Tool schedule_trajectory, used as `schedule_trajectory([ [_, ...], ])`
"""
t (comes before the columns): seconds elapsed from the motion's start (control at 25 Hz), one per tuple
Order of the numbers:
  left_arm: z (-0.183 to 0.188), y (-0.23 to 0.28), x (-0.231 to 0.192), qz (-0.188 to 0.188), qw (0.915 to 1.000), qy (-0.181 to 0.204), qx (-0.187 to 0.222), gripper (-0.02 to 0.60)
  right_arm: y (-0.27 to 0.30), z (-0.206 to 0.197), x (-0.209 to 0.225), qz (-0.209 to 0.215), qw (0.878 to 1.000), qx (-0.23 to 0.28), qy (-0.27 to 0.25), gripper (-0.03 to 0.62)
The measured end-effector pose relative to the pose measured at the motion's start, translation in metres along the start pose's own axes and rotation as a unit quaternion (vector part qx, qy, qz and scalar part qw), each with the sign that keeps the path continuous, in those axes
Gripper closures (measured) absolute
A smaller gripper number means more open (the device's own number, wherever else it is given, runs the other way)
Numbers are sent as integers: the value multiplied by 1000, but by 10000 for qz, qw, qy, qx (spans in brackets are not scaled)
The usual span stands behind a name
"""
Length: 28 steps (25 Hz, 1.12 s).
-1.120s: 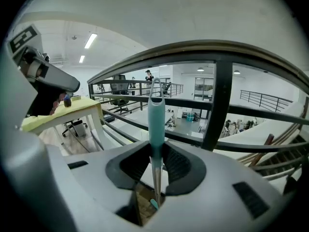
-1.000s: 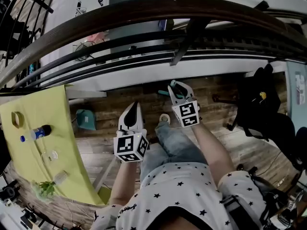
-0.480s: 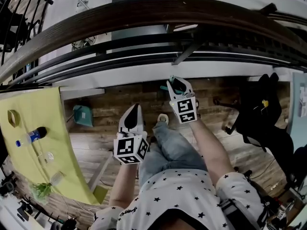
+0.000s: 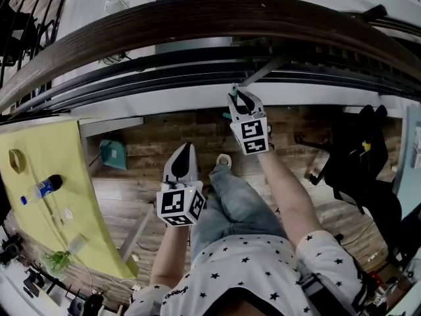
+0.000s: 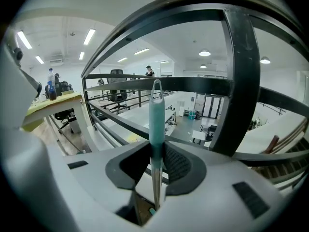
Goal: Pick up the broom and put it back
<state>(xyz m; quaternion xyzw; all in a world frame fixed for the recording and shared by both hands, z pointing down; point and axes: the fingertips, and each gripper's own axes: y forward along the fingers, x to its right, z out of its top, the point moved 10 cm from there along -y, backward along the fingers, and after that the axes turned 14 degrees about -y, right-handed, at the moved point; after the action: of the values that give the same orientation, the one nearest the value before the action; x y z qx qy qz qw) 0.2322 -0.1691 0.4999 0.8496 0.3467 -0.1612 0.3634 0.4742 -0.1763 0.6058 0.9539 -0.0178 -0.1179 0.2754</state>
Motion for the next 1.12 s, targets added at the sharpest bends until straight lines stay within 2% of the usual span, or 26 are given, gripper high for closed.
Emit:
schedule_trajectory([
  [1.12,2,13,-16,234,9996,-131,0,569,78,8,47,-391,9990,-169,115,513],
])
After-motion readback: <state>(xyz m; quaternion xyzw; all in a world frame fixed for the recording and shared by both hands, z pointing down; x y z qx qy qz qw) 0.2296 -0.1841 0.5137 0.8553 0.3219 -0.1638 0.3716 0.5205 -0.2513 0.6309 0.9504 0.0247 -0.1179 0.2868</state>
